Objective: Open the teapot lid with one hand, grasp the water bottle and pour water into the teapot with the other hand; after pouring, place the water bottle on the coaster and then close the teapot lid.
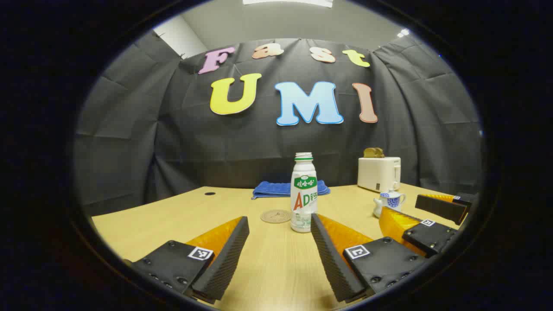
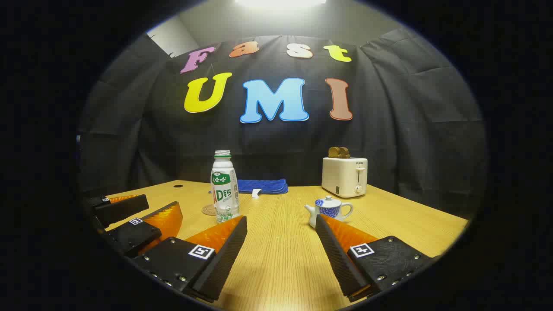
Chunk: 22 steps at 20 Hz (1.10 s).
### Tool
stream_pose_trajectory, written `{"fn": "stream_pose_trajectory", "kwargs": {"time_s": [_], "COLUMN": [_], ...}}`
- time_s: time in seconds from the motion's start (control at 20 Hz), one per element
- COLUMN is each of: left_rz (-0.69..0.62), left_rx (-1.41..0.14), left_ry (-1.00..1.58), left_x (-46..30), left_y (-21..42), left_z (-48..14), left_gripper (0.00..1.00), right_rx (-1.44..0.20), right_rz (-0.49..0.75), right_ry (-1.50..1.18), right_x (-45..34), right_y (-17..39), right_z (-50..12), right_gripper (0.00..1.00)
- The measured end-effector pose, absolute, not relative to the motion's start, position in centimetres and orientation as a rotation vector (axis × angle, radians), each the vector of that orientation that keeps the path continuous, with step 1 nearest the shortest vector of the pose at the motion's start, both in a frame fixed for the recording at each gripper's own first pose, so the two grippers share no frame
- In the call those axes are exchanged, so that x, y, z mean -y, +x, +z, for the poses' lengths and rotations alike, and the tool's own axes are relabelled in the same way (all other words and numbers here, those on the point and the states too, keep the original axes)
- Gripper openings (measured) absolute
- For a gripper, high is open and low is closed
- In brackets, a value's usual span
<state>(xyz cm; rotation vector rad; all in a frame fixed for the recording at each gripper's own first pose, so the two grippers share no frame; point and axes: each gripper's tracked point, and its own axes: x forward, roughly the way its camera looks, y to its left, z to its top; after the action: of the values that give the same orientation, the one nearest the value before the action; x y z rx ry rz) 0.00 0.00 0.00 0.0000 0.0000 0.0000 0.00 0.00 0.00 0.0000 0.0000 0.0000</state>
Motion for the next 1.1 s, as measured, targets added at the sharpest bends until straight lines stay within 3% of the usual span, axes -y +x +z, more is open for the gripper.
{"fn": "stream_pose_trajectory", "kwargs": {"time_s": [0.65, 0.75, 0.85, 0.9, 0.95, 1.0, 1.1], "left_rz": [0.004, 0.065, 0.063, 0.03, -0.099, -0.208, -0.227], "left_rx": [0.001, -0.009, -0.002, -0.003, 0.008, 0.009, 0.012], "left_ry": [0.0, 0.003, 0.002, -0.001, 0.0, 0.002, 0.008], "left_x": [-0.1, -1.0, -0.9, -0.3, 1.8, 3.5, 3.6], "left_y": [0.0, 0.1, 0.0, 0.3, 0.6, 1.3, 3.3], "left_z": [0.1, -0.1, 0.1, 0.0, 0.3, 0.4, 0.3], "left_gripper": [0.92, 0.99, 0.99, 0.99, 0.95, 0.97, 0.99], "right_rx": [0.0, -0.003, -0.001, -0.001, 0.005, 0.0, 0.003], "right_rz": [0.0, -0.051, -0.057, -0.07, -0.085, -0.005, 0.02], "right_ry": [0.0, 0.004, 0.002, 0.005, 0.002, 0.004, -0.021], "right_x": [0.0, 1.0, 0.8, 1.0, 1.5, 0.7, 2.1], "right_y": [0.0, 0.0, 0.1, 0.2, 0.4, 0.4, 1.0], "right_z": [0.0, -0.1, 0.0, 0.0, 0.2, 0.0, 0.2], "right_gripper": [0.98, 0.98, 0.98, 0.98, 0.98, 0.98, 0.98]}}
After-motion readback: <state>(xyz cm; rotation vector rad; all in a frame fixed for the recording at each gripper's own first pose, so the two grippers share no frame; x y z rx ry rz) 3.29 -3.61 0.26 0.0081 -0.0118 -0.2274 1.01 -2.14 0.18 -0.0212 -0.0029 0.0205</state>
